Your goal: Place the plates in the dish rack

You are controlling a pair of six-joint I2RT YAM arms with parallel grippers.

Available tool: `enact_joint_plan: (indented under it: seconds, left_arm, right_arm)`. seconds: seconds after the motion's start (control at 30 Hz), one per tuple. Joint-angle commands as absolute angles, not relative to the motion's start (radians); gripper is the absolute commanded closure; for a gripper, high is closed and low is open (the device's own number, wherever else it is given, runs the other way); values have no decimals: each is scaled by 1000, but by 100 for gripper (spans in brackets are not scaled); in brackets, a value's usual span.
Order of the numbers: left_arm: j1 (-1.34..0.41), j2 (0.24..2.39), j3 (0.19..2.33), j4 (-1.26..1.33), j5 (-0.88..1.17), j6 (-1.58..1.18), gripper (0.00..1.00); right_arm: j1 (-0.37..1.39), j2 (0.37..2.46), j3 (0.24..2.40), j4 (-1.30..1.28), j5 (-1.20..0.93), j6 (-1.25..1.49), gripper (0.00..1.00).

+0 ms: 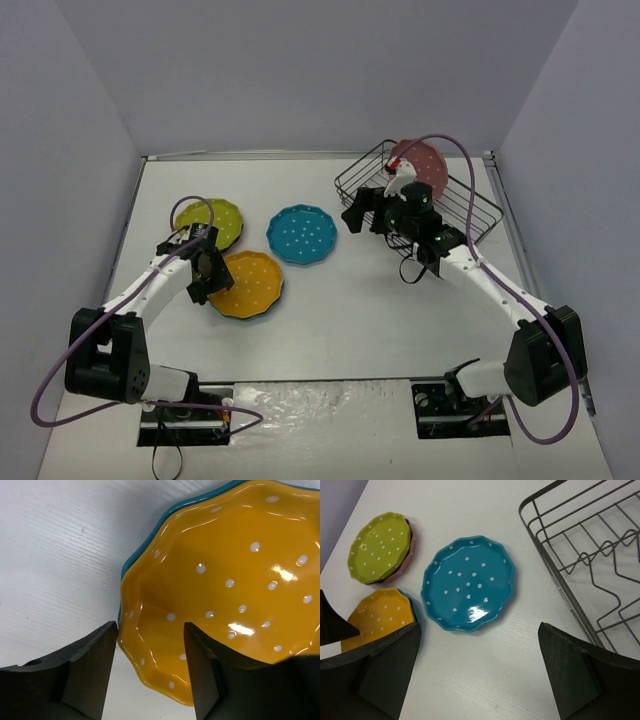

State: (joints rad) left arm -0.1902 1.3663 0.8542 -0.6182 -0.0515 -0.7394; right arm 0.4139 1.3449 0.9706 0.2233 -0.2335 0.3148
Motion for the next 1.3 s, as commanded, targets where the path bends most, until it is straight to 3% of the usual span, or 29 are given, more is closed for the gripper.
enact_joint_plan:
  seconds: [0.0,0.2,0.33,0.47,0.9,1.27]
  left_arm:
    - [-179,1376,866,-573,-26,-738,52]
    - [-178,1383,844,-550,-16,-741,59]
    - [-178,1385,847,-549,-11,-739,75]
    - [-178,1366,864,-567,-9,-738,100]
    - [-176,1255,962,-637,101,-819,100]
    - [-175,1178,894,-553,246,-1001,100]
  right_arm:
    - [439,1304,965,345,-239,341,0]
    - [487,1334,975,348,-234,337,0]
    - [531,1367,982,347,-232,338,0]
    - [573,1403,986,345,-228,353,0]
    - [642,1578,1030,334,-293,568,0]
    - [665,1700,1043,357,-395,699,0]
